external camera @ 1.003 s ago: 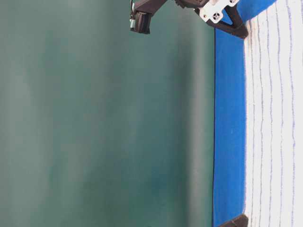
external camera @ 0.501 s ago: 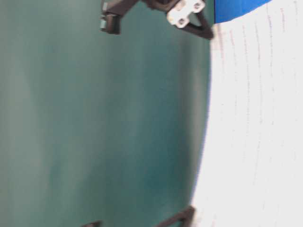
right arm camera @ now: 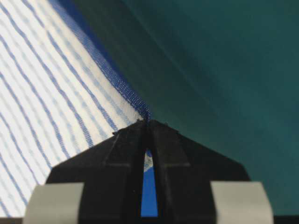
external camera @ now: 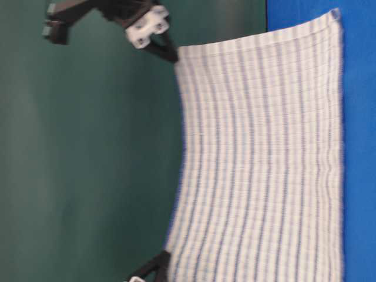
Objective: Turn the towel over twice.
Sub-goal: 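Lift the far corners with both grippers and raise the towel high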
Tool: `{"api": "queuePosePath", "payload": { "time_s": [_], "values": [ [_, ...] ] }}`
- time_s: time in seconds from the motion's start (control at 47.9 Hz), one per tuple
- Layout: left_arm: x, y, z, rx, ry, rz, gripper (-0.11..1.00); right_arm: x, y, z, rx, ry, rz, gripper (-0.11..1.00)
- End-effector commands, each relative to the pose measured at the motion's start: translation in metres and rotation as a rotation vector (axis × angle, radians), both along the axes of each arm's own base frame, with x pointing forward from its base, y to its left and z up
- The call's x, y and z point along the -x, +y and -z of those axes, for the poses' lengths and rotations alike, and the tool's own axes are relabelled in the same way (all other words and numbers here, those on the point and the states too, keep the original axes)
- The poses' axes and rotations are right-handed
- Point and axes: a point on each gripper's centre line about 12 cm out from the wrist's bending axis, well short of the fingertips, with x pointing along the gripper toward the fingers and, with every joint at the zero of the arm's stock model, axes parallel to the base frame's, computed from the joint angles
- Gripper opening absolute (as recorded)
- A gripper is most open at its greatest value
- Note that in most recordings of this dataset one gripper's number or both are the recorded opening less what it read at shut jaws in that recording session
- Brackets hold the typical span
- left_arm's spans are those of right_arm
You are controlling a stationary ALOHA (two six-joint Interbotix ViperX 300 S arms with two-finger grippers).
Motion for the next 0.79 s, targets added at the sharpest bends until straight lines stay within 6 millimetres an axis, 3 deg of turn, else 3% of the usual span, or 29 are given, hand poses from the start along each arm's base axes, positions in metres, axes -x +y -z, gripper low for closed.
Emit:
{"api": "queuePosePath", "payload": {
  "time_s": [0.0,0.272,0.439,0.627,0.773],
  "values": [
    [0.001,0.003,-0.026,-0.055,-0.064,-0.008,0.02,0.0,-0.003,-0.033,0.06,-0.046,0.003,0.06],
    [0.008,-0.002,-0.067,-0.13,-0.152,-0.011,0.02,0.003,0.0,-0.069,0.109,-0.085,0.005,0.06],
    [0.014,-0.012,-0.079,-0.15,-0.18,0.001,0.02,0.006,0.019,-0.087,0.131,-0.111,-0.027,0.06],
    [0.017,-0.03,-0.095,-0.181,-0.226,0.041,0.02,0.007,0.041,-0.092,0.123,-0.111,-0.071,0.06],
    [0.015,-0.042,-0.092,-0.165,-0.218,0.081,0.02,0.006,0.058,-0.088,0.101,-0.096,-0.107,0.06]
  ]
}}
